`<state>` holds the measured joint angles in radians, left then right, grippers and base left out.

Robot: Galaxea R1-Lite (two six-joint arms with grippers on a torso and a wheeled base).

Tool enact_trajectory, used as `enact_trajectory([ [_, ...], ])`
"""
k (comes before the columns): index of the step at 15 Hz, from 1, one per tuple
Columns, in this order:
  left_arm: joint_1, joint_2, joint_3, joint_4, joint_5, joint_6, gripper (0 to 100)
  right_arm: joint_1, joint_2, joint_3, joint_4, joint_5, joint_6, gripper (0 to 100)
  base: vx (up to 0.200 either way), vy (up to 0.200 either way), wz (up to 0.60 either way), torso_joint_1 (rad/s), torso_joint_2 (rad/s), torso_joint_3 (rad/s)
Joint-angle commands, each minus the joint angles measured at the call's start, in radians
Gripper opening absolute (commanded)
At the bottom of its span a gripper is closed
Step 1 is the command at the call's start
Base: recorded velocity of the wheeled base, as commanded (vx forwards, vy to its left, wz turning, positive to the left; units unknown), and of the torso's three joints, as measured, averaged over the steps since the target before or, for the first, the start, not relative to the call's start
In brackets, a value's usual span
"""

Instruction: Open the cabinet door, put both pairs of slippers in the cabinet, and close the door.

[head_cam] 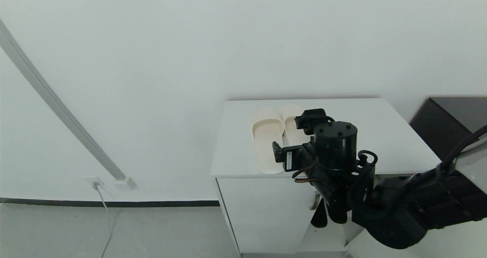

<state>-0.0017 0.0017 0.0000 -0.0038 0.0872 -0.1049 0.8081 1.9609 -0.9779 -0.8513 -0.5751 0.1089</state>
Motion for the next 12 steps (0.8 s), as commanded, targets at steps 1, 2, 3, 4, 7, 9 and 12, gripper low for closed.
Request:
enact_trajectory([
  [1,0.000,0.000,0.000,-0.001,0.000,-0.001,0,-0.026,0.093,-0.053,-0.028,0.000,-0.028,100,0.000,0.000,0.00,0.000,0.00,0.000],
  [2,0.000,0.000,0.000,-0.001,0.002,0.001,0,-0.030,0.116,-0.087,-0.026,0.000,-0.032,100,0.000,0.000,0.00,0.000,0.00,0.000],
  [3,0.000,0.000,0.000,-0.001,0.000,-0.001,0,-0.035,0.131,-0.108,-0.026,0.000,-0.034,100,0.000,0.000,0.00,0.000,0.00,0.000],
  [4,0.000,0.000,0.000,-0.001,0.000,-0.001,0,-0.040,0.150,-0.139,-0.022,0.000,-0.034,100,0.000,0.000,0.00,0.000,0.00,0.000],
  [7,0.000,0.000,0.000,-0.001,0.002,-0.001,0,-0.056,0.193,-0.216,-0.008,0.000,-0.035,100,0.000,0.000,0.00,0.000,0.00,0.000],
  [9,0.000,0.000,0.000,-0.001,0.000,-0.001,0,-0.069,0.210,-0.280,0.046,0.000,-0.035,100,0.000,0.000,0.00,0.000,0.00,0.000],
  [12,0.000,0.000,0.000,-0.001,0.000,-0.001,0,-0.078,0.237,-0.354,0.093,0.000,-0.035,100,0.000,0.000,0.00,0.000,0.00,0.000],
])
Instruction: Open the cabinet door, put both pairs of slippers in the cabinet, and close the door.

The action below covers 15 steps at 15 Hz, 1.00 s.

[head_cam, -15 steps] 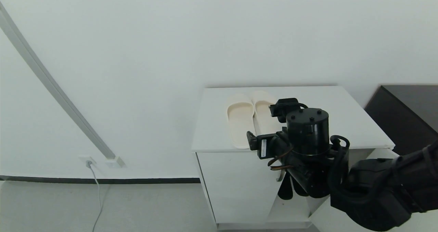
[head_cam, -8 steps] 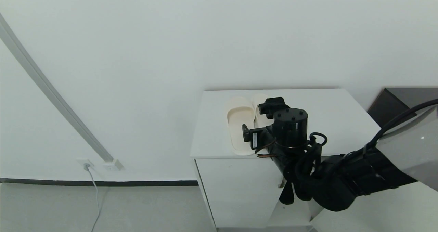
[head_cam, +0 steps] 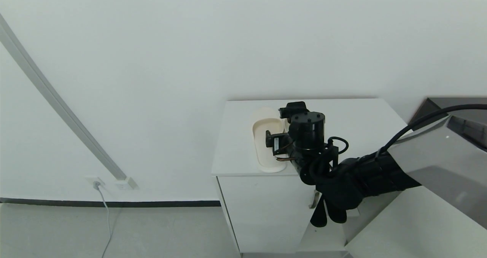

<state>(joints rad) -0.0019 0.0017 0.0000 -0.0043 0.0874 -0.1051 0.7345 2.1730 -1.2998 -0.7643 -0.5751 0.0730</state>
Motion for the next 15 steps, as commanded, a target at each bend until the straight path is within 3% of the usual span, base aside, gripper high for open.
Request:
enact_trajectory([
  [1,0.000,0.000,0.000,0.000,0.000,-0.001,0,-0.007,0.041,-0.062,0.023,0.000,0.001,100,0.000,0.000,0.00,0.000,0.00,0.000],
  [3,0.000,0.000,0.000,0.000,0.002,-0.001,0,-0.009,0.057,-0.099,0.028,0.000,-0.001,100,0.000,0.000,0.00,0.000,0.00,0.000],
  [4,0.000,0.000,0.000,0.000,0.000,-0.001,0,-0.012,0.065,-0.113,0.036,0.000,0.001,0,0.000,0.000,0.00,0.000,0.00,0.000],
  [15,0.000,0.000,0.000,0.000,0.000,-0.002,0,-0.018,0.034,-0.133,0.039,-0.003,0.001,0,0.000,0.000,0.00,0.000,0.00,0.000],
])
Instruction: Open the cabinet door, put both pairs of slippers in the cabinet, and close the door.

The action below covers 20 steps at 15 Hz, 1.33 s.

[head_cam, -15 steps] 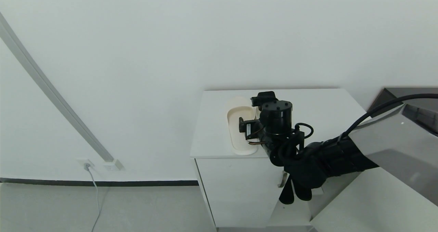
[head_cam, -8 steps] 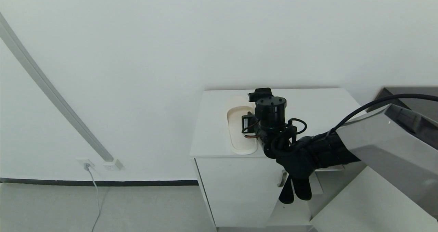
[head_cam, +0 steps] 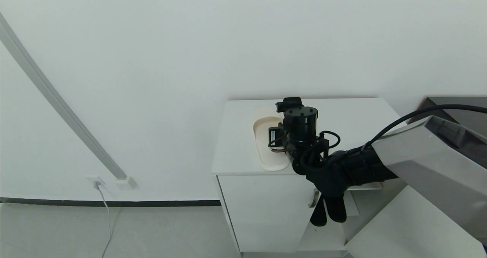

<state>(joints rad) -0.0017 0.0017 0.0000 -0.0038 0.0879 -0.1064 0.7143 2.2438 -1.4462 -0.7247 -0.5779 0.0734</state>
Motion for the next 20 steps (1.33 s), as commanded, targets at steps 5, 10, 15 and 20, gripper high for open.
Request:
enact_trajectory([
  [5,0.000,0.000,0.000,-0.001,0.001,0.001,0,0.014,-0.217,0.228,-0.007,0.079,0.003,0,0.000,0.000,0.00,0.000,0.00,0.000],
  [10,0.000,0.000,0.000,-0.001,0.000,0.001,0,0.079,-0.472,0.507,-0.007,0.176,0.012,0,0.000,0.000,0.00,0.000,0.00,0.000],
  [15,0.000,0.000,0.000,-0.001,0.001,-0.001,0,0.151,-0.607,0.688,-0.001,0.239,0.012,0,0.000,0.000,0.00,0.000,0.00,0.000],
  [20,0.000,0.000,0.000,-0.001,0.001,0.001,0,0.162,-0.604,0.698,-0.002,0.243,0.014,0,0.000,0.000,0.00,0.000,0.00,0.000],
])
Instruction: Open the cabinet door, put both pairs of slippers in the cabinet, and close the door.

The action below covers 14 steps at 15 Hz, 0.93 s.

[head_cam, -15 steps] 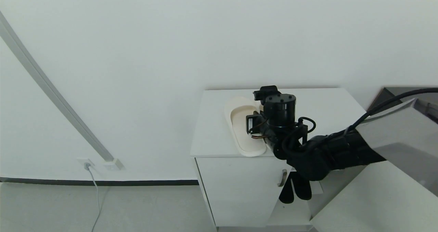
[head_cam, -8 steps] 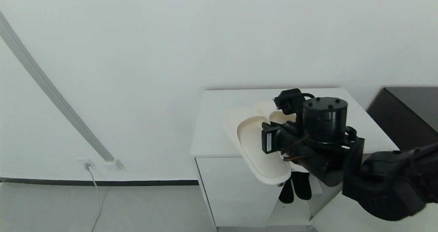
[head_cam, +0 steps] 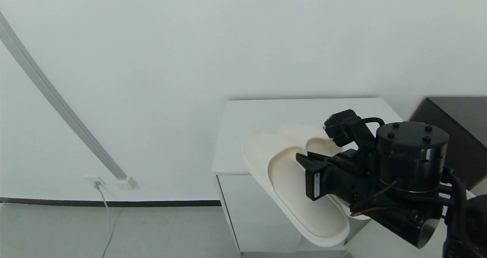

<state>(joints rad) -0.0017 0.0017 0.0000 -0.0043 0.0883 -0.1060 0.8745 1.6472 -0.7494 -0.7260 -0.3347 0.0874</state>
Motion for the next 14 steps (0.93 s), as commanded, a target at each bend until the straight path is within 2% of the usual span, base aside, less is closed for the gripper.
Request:
enact_trajectory([
  [1,0.000,0.000,0.000,0.000,0.001,0.000,0,0.003,-0.006,0.002,-0.001,0.000,0.000,0,0.000,0.000,0.00,0.000,0.00,0.000],
  [8,0.000,0.000,0.000,0.000,0.001,-0.001,0,0.011,-0.003,0.008,0.000,0.000,0.000,0,0.000,0.000,0.00,0.000,0.00,0.000],
  [14,0.000,0.000,0.000,0.000,0.001,-0.003,0,0.014,-0.003,0.008,0.000,0.000,0.000,0,-0.200,0.000,0.00,0.002,0.00,0.002],
])
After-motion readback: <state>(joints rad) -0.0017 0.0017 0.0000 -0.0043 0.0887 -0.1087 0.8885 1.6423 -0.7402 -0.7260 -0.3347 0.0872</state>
